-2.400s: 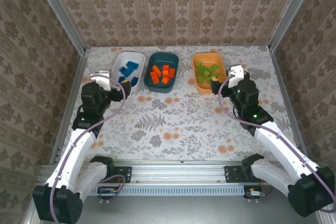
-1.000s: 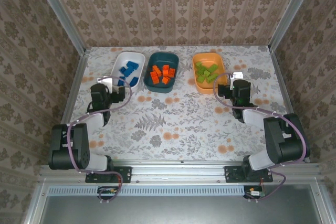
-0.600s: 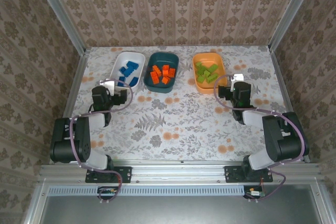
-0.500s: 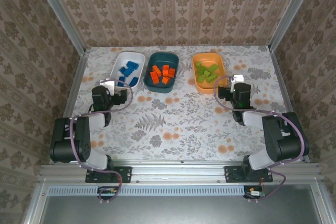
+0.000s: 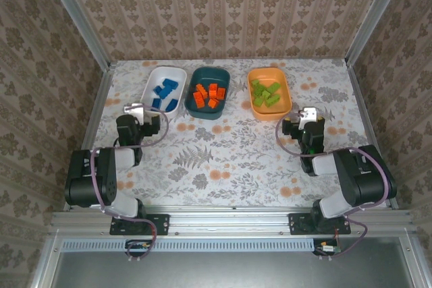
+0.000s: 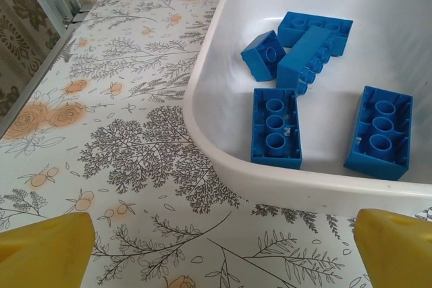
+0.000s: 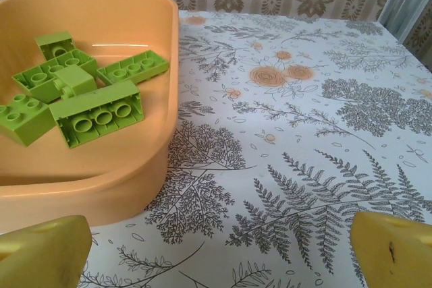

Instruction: Sort the legos into containers by color

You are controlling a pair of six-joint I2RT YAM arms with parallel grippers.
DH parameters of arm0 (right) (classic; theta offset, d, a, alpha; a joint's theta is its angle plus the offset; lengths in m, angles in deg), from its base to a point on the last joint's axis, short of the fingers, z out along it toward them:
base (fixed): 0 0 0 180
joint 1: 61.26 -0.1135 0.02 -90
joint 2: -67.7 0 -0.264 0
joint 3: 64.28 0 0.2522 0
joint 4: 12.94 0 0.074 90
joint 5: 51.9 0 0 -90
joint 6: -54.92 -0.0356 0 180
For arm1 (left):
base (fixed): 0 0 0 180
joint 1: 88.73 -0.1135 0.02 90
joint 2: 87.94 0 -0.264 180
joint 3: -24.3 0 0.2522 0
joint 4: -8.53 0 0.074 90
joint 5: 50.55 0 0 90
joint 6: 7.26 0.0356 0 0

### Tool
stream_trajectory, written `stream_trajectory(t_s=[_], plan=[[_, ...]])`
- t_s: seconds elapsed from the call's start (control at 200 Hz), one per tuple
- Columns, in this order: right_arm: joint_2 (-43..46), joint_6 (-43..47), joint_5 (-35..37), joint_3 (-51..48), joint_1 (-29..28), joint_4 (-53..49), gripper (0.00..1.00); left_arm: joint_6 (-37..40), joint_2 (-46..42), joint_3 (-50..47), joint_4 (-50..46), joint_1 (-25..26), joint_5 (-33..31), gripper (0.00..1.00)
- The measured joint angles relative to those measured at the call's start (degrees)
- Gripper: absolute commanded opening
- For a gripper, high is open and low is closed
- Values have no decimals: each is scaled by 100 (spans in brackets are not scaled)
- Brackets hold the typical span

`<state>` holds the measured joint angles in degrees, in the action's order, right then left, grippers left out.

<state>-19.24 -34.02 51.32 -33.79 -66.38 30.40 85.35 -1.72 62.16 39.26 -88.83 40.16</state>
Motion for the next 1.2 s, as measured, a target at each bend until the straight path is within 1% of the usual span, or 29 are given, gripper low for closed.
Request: stream_trajectory(t_s=[0.14, 0.28, 0.41, 0.515, 0.705, 1.195], plan=[[-37, -2, 2, -85, 0, 286, 100, 0, 74, -144, 310, 15, -76, 100], [-37, -66, 11, -79, 0, 352, 100, 22, 118, -282, 507, 160, -188, 100], [-48, -133, 28, 192, 11, -37, 100, 26, 120, -280, 520, 216, -282, 100], [-57, -203, -11, 439, 140, -254, 100, 22, 122, -262, 498, 186, -382, 100], [-57, -299, -42, 498, 254, -507, 100, 22, 122, -258, 474, 160, -452, 100], [-57, -302, -125, 498, 254, -619, 100, 22, 140, -256, 481, 162, -505, 100]])
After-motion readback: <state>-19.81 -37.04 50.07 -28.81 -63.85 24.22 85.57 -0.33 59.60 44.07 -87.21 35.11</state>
